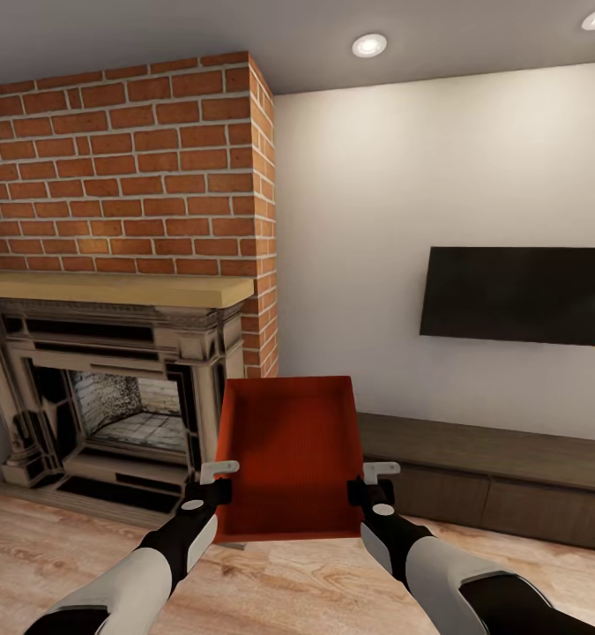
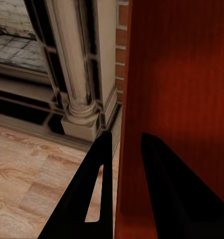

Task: Move the two storage containers from the living room to the garage. In the garage, place one container on the floor and stack the other container on top of it (either order is fine).

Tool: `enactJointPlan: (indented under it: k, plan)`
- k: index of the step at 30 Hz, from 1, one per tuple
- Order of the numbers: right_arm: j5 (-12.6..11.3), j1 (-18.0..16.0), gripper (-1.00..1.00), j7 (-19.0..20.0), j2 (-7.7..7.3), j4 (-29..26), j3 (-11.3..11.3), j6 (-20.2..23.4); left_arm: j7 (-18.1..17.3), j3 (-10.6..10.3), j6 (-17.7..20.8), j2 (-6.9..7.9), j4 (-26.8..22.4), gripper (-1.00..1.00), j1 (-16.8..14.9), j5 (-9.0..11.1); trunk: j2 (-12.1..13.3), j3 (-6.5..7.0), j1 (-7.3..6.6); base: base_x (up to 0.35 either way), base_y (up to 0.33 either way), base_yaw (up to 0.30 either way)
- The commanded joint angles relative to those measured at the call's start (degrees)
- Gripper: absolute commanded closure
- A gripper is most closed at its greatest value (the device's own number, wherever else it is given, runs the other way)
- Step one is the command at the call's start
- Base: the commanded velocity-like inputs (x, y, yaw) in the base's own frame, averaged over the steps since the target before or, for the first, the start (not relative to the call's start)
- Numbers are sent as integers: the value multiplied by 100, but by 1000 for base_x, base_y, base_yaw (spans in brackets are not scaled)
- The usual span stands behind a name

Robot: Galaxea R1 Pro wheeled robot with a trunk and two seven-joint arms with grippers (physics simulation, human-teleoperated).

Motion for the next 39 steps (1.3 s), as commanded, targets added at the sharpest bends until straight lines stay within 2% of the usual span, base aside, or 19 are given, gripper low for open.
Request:
enactJointPlan:
  k: [1, 7, 39]
  plan:
    - [19, -7, 100, -75, 0, -11, -97, -139, 84, 83, -25, 21, 26, 100, 0, -7, -4, -1, 1, 0, 0, 0]
    - [19, -7, 100, -77, -8, -11, -101, -146, 84, 88, -26, 21, 26, 100, 0, -7, -4, 5, 1, 0, 0, -67]
    - [17, -7, 100, -77, -7, -11, -104, -148, 84, 90, -28, 21, 26, 100, -1, -7, -4, 113, 1, 0, 0, -242]
